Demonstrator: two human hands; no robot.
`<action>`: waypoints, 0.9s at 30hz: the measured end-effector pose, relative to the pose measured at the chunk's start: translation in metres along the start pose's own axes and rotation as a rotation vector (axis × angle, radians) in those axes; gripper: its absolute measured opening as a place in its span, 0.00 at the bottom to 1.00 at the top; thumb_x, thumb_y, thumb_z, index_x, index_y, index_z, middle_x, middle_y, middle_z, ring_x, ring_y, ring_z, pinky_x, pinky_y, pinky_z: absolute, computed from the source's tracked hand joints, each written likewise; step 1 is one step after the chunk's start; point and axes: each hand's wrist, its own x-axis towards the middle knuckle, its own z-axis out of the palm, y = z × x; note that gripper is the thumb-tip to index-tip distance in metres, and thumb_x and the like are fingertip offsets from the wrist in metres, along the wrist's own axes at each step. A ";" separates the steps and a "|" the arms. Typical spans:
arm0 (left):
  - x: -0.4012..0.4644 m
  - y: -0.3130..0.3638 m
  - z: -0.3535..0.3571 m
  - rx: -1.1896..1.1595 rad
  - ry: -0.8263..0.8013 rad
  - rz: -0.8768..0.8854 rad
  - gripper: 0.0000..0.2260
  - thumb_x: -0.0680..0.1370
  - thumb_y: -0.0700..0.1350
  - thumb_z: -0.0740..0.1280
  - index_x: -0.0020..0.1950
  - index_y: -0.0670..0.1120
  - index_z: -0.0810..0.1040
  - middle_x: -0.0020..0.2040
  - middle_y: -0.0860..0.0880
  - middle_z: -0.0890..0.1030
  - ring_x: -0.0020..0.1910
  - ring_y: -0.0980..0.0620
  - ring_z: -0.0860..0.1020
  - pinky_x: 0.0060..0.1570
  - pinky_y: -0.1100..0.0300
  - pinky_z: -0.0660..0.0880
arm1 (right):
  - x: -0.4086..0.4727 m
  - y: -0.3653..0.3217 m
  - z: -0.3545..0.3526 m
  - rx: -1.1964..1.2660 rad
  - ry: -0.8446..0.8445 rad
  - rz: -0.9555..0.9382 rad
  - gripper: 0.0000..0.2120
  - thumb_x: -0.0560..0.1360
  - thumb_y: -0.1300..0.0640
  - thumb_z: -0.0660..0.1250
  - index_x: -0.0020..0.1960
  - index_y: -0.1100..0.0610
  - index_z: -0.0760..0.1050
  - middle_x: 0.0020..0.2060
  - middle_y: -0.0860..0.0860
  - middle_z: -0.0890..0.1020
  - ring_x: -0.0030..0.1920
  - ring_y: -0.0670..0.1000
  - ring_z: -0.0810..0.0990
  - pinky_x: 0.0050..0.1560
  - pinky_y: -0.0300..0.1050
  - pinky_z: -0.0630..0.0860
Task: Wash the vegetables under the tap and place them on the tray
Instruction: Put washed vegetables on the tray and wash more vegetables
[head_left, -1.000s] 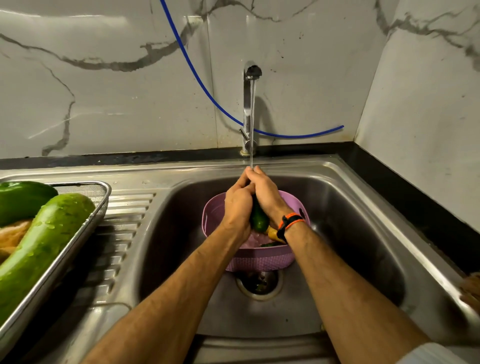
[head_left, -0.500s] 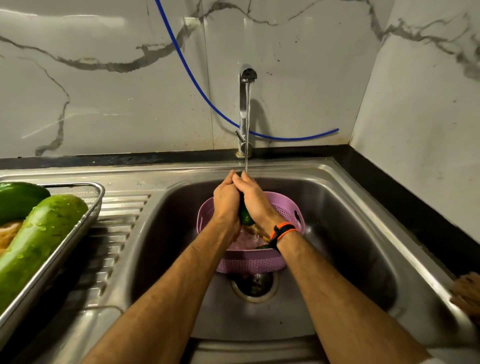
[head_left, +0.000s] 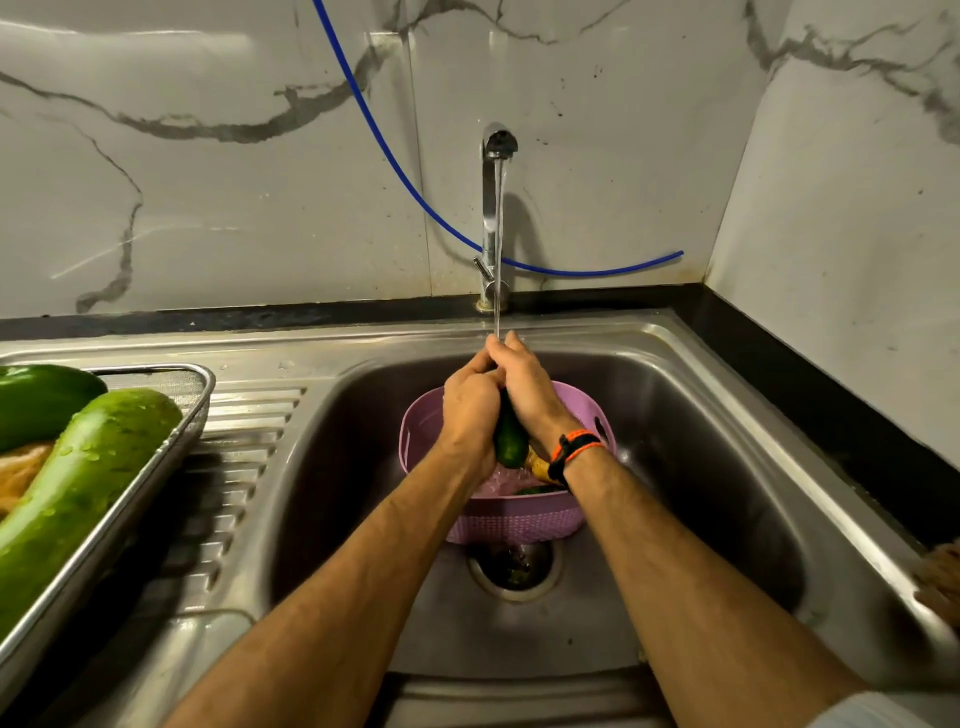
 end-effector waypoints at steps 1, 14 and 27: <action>0.004 0.002 0.001 0.008 0.020 0.002 0.15 0.83 0.36 0.57 0.64 0.42 0.79 0.58 0.44 0.83 0.65 0.44 0.77 0.63 0.54 0.75 | -0.004 0.000 0.000 0.007 -0.004 -0.011 0.35 0.78 0.42 0.60 0.79 0.54 0.55 0.78 0.52 0.59 0.75 0.51 0.62 0.76 0.52 0.59; 0.012 0.002 0.001 -0.007 0.048 -0.001 0.18 0.81 0.32 0.55 0.68 0.41 0.76 0.58 0.45 0.80 0.63 0.48 0.77 0.69 0.54 0.72 | -0.003 0.005 -0.001 0.024 -0.006 0.001 0.28 0.83 0.48 0.56 0.80 0.54 0.53 0.78 0.52 0.58 0.76 0.52 0.60 0.77 0.53 0.57; 0.012 -0.004 -0.011 -0.326 0.055 -0.256 0.16 0.85 0.50 0.56 0.55 0.42 0.80 0.46 0.44 0.84 0.46 0.47 0.82 0.49 0.54 0.78 | -0.009 -0.005 0.003 0.330 0.164 0.030 0.17 0.81 0.62 0.61 0.70 0.58 0.71 0.62 0.56 0.78 0.61 0.56 0.78 0.65 0.53 0.75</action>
